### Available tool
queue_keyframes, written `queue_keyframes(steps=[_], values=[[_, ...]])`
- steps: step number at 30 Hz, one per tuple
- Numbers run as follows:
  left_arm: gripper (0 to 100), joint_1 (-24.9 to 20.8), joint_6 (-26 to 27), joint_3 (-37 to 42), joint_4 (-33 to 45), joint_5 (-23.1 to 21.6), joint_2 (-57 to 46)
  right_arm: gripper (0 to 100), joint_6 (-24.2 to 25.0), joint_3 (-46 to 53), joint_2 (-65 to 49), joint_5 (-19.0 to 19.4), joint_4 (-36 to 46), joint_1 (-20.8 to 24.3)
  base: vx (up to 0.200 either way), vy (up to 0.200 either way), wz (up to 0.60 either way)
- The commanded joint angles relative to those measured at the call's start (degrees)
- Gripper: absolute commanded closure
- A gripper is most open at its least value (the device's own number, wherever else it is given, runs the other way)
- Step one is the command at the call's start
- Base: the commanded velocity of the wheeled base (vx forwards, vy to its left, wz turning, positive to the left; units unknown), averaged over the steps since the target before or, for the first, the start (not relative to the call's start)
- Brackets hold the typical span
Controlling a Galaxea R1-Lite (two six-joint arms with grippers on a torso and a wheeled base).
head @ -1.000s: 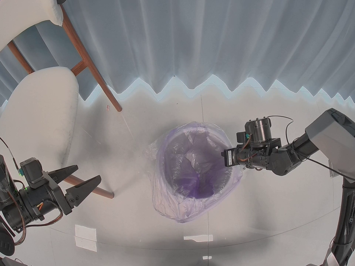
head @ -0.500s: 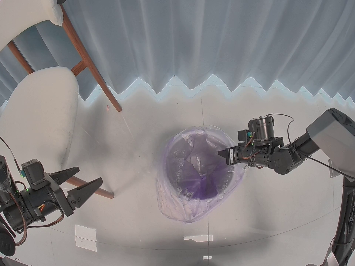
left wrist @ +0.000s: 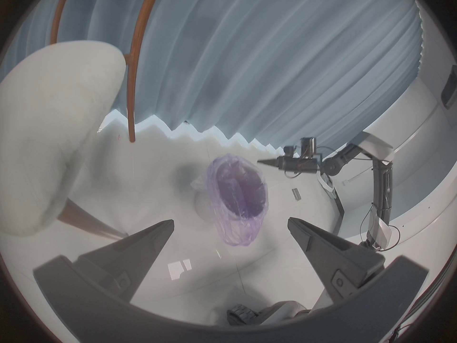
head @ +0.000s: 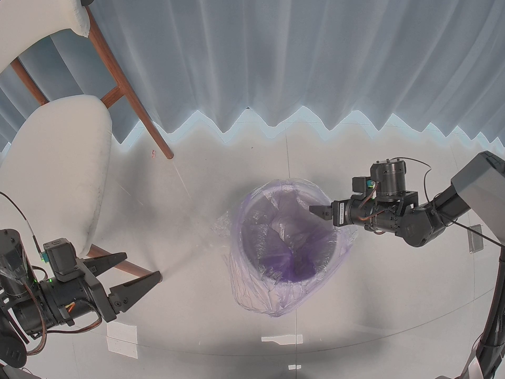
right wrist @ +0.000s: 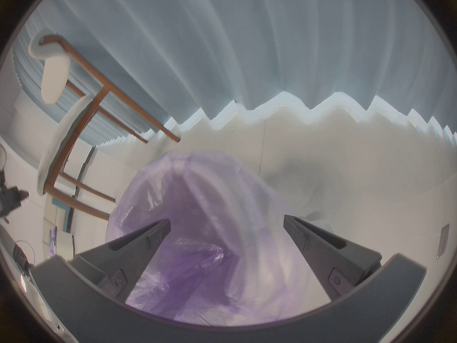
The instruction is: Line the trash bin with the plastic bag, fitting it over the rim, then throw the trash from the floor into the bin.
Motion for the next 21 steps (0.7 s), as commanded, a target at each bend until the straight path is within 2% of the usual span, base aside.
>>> queue_keyframes(steps=[1,2,6,9,14,18,21], values=[[0,-1.1,-0.3,1.7,-0.4,-0.1,6.4,0,2.5,3.2,-5.2,0.2,-3.9,-3.9,0.000,0.000,0.00],[0,-1.2,-0.3,1.8,-0.4,-0.1,6.6,0,2.6,3.3,-5.3,0.2,-4.2,-3.9,0.000,0.000,0.00],[0,-1.3,-0.8,1.8,-0.5,-0.8,12.7,0,10.8,11.2,-11.3,0.1,-14.4,-6.3,0.000,0.000,0.00],[0,-1.2,-3.8,1.0,-2.5,-2.4,18.1,0,15.6,19.3,-17.2,0.0,-19.2,-7.4,0.000,0.000,0.00],[0,-3.3,-11.8,1.3,-9.1,-6.5,26.2,0,17.0,34.2,-27.9,0.0,-22.7,-9.9,0.000,0.000,0.00],[0,-3.4,-11.8,0.8,-13.8,-6.8,34.5,0,18.5,40.9,-33.8,-0.1,-24.2,-10.6,0.000,0.000,0.00],[0,-3.4,-11.7,0.2,-22.0,-5.9,43.3,0,18.9,44.1,-37.3,-0.3,-24.3,-10.6,0.000,0.000,0.00]])
